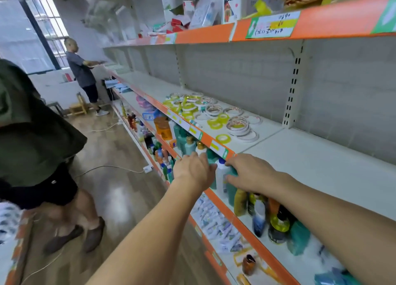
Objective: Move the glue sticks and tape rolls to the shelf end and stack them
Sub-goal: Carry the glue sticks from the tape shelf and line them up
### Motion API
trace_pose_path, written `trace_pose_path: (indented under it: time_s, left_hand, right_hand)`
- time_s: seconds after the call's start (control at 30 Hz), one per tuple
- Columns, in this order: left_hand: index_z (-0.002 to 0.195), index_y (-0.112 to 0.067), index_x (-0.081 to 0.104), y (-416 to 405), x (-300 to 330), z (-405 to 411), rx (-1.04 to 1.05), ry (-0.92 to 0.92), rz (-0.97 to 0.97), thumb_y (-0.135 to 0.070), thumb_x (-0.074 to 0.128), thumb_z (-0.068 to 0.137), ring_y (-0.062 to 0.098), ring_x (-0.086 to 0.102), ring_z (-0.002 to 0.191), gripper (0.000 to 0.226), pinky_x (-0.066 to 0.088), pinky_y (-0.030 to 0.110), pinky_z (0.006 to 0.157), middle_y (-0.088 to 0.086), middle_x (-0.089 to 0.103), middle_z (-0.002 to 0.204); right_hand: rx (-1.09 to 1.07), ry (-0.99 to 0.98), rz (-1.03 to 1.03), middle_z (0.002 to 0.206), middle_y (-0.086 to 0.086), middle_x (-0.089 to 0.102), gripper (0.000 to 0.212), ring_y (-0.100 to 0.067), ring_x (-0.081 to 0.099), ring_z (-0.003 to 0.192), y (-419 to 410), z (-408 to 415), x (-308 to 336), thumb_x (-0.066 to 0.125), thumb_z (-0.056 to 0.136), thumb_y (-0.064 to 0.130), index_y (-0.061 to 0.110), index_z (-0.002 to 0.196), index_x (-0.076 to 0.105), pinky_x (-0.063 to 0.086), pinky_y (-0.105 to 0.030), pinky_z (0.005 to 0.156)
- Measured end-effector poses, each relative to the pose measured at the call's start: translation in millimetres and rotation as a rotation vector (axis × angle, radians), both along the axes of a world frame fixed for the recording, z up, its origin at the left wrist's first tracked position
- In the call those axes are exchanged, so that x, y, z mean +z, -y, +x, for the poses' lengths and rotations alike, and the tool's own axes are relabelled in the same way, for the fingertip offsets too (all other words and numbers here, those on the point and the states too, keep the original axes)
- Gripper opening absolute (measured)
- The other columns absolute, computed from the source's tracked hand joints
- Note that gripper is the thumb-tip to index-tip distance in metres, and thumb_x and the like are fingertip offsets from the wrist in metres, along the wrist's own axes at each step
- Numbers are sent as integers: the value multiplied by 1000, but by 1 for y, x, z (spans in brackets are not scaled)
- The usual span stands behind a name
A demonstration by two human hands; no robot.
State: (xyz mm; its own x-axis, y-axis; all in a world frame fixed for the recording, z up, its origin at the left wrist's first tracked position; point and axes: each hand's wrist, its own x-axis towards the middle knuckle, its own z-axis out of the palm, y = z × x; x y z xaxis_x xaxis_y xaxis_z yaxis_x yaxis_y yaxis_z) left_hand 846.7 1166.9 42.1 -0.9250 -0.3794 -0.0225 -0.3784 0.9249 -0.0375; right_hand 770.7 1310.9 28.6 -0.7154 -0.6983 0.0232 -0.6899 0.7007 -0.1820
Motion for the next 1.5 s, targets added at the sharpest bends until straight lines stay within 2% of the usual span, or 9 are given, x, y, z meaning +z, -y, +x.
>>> trace_pose_path:
  time_s: [0.3, 0.5, 0.7, 0.97, 1.2, 1.3, 1.37, 1.43, 1.5]
  left_hand:
    - [134, -15, 45, 80, -10, -66, -38, 28, 2, -54, 30, 101, 31, 50, 120, 53, 41, 44, 95, 11, 53, 130]
    - [136, -18, 44, 138, -21, -133, -63, 39, 35, -55, 30, 101, 32, 48, 123, 53, 40, 44, 97, 12, 49, 135]
    - [134, -13, 43, 189, -10, -192, -92, 55, 31, -49, 33, 102, 32, 47, 122, 49, 40, 43, 94, 12, 49, 131]
    - [129, -15, 46, 239, -19, -255, -151, 43, 4, -41, 32, 103, 32, 48, 123, 39, 40, 42, 94, 11, 50, 132]
    - [129, -12, 46, 281, -25, -305, -333, 18, 44, -38, 38, 101, 32, 49, 123, 39, 40, 42, 95, 11, 51, 132]
    - [131, -11, 46, 287, -25, -327, -487, -50, 80, -40, 44, 97, 32, 46, 124, 44, 39, 42, 97, 11, 48, 133]
    - [134, -12, 44, 290, -27, -345, -577, -107, 72, -37, 47, 95, 31, 44, 126, 47, 39, 41, 100, 10, 45, 135]
    - [137, -13, 42, 288, -33, -361, -675, -140, 39, -33, 50, 92, 30, 44, 126, 50, 40, 40, 102, 9, 42, 137]
    - [144, -14, 35, 286, -37, -372, -761, -126, 42, -31, 59, 86, 29, 38, 132, 65, 38, 40, 106, 8, 36, 145]
  right_hand:
    - [-35, -5, 33, 131, -6, 53, 47, -29, 54, 119, 87, -69, -8, 55, 94, 43, 23, 136, 54, 50, -41, 90]
    - [-44, 2, 2, 114, -6, 57, 38, -28, 57, 108, 144, -132, -15, 55, 93, 44, 20, 123, 59, 52, -42, 84]
    - [-65, 13, -6, 124, -7, 60, 46, -27, 56, 116, 197, -195, -5, 53, 94, 51, 17, 124, 60, 51, -43, 90]
    - [-188, 54, -88, 114, -8, 64, 38, -29, 59, 107, 257, -237, -20, 48, 95, 43, 12, 112, 64, 52, -42, 84]
    - [-360, 91, -293, 97, -12, 65, 26, -32, 63, 94, 297, -251, -43, 57, 93, 32, 13, 101, 71, 52, -41, 77]
    - [-411, 151, -382, 69, -4, 57, 13, -27, 60, 75, 305, -255, -49, 61, 87, 19, 18, 75, 66, 48, -38, 67]
    - [-445, 201, -493, 57, 3, 52, 28, -12, 52, 57, 308, -257, -50, 66, 85, 16, 23, 60, 53, 42, -35, 60]
    - [-491, 175, -564, 55, 5, 52, 29, -6, 47, 52, 308, -258, -55, 68, 84, 16, 24, 60, 53, 37, -33, 56]
    - [-546, 83, -553, 59, 8, 48, 21, -14, 48, 58, 311, -254, -62, 65, 84, 14, 17, 65, 56, 38, -35, 57]
